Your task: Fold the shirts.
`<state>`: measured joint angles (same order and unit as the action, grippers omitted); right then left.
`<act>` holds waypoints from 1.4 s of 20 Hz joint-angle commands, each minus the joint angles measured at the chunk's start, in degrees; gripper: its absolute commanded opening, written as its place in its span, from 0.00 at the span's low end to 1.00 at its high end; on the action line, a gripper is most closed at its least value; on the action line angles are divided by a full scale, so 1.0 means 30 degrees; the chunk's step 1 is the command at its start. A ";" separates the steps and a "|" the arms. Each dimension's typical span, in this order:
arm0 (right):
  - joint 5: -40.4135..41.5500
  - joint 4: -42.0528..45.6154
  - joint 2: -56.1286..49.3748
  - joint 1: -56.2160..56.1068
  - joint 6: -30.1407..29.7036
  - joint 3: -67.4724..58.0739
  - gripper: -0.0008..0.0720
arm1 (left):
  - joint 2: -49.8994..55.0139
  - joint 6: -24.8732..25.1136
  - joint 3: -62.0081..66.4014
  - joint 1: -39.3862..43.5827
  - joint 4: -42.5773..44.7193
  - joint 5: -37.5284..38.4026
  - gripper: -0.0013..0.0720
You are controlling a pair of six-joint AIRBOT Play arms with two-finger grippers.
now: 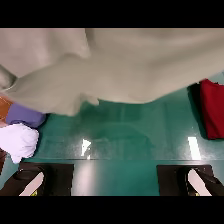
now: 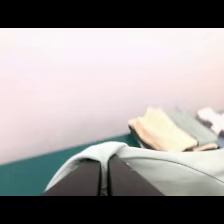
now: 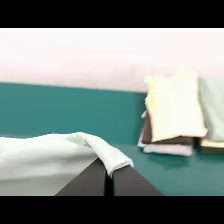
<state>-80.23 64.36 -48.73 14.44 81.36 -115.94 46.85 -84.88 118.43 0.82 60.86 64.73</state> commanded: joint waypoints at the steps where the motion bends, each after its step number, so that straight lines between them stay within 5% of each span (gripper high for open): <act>1: -0.2266 0.0539 -0.0663 0.1712 0.0729 -0.3410 0.04 | -0.0022 -0.0794 0.2339 -0.0015 0.0044 0.0000 0.05; 8: -0.3286 0.0160 -0.2565 0.1027 0.0874 0.2426 0.04 | 0.1202 -0.0780 -0.4459 -0.0015 0.0073 0.1494 0.06; 15: -0.2761 0.4051 -1.0426 -0.4146 0.1100 0.7468 0.04 | 0.8546 0.0554 -1.1023 -0.0015 0.0168 0.2091 0.06; 18: -0.0117 0.3876 -1.3653 -0.4670 0.1100 0.7490 0.04 | 1.2386 0.2142 -1.1387 -0.0015 0.0160 0.0058 0.06; 24: 0.1071 0.3927 -1.7296 -0.4619 0.1049 0.2404 0.04 | 1.5329 0.2324 -0.9668 -0.0015 0.0495 -0.4401 0.06; 28: -0.0182 0.3993 -1.7129 -0.4626 0.0517 0.1435 0.04 | 1.5256 0.2506 -0.8422 -0.0015 0.1290 -0.0954 0.06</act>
<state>-78.56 75.92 -99.20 0.62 83.81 -109.10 91.77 -78.11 90.98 0.82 62.85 56.38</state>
